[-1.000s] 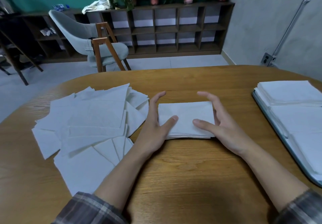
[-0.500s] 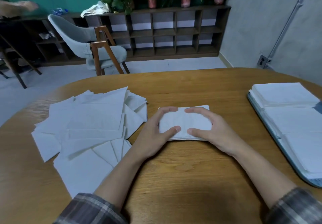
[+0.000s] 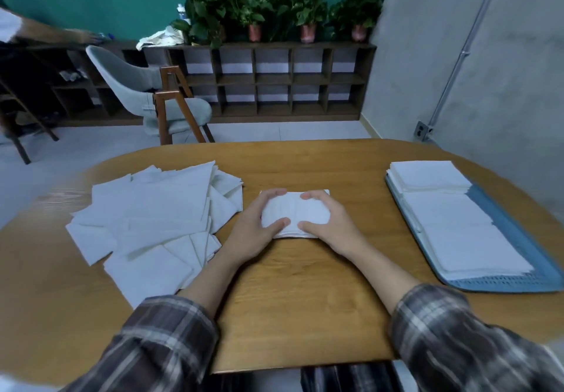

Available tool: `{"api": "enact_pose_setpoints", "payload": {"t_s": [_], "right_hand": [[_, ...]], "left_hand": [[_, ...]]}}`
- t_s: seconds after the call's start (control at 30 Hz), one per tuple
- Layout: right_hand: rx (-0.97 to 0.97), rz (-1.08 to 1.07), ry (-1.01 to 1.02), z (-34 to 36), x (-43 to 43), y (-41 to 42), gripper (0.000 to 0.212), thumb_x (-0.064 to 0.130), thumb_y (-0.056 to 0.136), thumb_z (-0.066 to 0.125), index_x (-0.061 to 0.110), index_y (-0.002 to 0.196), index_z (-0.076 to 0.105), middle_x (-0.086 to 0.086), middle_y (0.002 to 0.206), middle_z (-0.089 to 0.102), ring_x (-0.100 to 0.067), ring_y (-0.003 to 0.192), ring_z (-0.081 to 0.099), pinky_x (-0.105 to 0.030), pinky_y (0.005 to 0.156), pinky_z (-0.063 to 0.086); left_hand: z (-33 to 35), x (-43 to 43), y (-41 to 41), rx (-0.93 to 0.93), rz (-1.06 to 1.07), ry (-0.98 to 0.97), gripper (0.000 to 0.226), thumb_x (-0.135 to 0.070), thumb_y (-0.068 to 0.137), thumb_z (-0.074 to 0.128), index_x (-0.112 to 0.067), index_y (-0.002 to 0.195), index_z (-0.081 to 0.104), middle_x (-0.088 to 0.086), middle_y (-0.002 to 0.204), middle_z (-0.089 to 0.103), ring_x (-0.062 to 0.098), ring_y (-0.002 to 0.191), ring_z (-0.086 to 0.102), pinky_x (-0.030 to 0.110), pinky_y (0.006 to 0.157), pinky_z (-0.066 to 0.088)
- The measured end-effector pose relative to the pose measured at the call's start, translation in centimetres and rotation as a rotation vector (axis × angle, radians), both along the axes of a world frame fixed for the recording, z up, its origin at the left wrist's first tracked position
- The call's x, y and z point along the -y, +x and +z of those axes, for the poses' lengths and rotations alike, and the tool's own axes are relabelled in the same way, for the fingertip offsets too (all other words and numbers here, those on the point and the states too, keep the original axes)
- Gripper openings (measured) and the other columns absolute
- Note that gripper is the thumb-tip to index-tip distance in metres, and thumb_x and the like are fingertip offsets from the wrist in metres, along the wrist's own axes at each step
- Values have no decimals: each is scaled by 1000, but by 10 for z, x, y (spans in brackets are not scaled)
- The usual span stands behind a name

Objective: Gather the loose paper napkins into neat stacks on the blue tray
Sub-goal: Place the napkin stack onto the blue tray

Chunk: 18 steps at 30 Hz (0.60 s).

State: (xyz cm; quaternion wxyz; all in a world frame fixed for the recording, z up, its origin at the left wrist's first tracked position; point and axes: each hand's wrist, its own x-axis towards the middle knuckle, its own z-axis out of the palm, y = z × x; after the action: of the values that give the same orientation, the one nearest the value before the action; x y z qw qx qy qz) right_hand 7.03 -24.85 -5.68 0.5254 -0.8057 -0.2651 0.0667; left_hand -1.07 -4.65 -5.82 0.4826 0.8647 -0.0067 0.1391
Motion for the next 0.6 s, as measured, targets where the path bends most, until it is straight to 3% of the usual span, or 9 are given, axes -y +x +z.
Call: {"api": "enact_pose_setpoints", "payload": {"t_s": [0.17,0.3,0.43,0.5,0.6], "right_hand": [[-35,-78,-51,23,32,-5,50,17,82,87,30,126,68,10,133,62,-10,125,53,-2,89,36],[-11,-119,-108,50,70,-4,52,23,86,84,37,132,64,15,137,55,-10,125,48,-25,97,39],[17,-212,-104,68,115,6,51,24,86,85,35,132,65,18,140,55,-6,127,45,-26,102,37],[2,-286,-36,71,141,12,51,22,83,87,36,127,67,18,138,58,-8,128,48,-24,94,43],[4,-377,-10,70,179,19,50,18,83,87,31,127,68,15,134,60,-11,126,49,-23,90,40]], "left_hand": [[10,17,-2,-13,5,-25,43,-37,95,76,-42,133,56,-32,134,57,-4,127,52,36,111,47],[28,49,7,9,-17,-65,37,-34,93,78,-40,123,56,-27,129,59,1,119,56,40,98,54],[42,95,23,43,-14,-147,30,-28,91,80,-38,112,60,-14,124,64,11,104,64,38,88,58],[44,121,30,47,-18,-232,27,-24,91,79,-35,109,61,-9,123,66,16,99,66,42,86,59],[44,158,46,20,-48,-285,28,-17,92,77,-31,113,63,-7,125,67,3,86,67,43,85,61]]}}
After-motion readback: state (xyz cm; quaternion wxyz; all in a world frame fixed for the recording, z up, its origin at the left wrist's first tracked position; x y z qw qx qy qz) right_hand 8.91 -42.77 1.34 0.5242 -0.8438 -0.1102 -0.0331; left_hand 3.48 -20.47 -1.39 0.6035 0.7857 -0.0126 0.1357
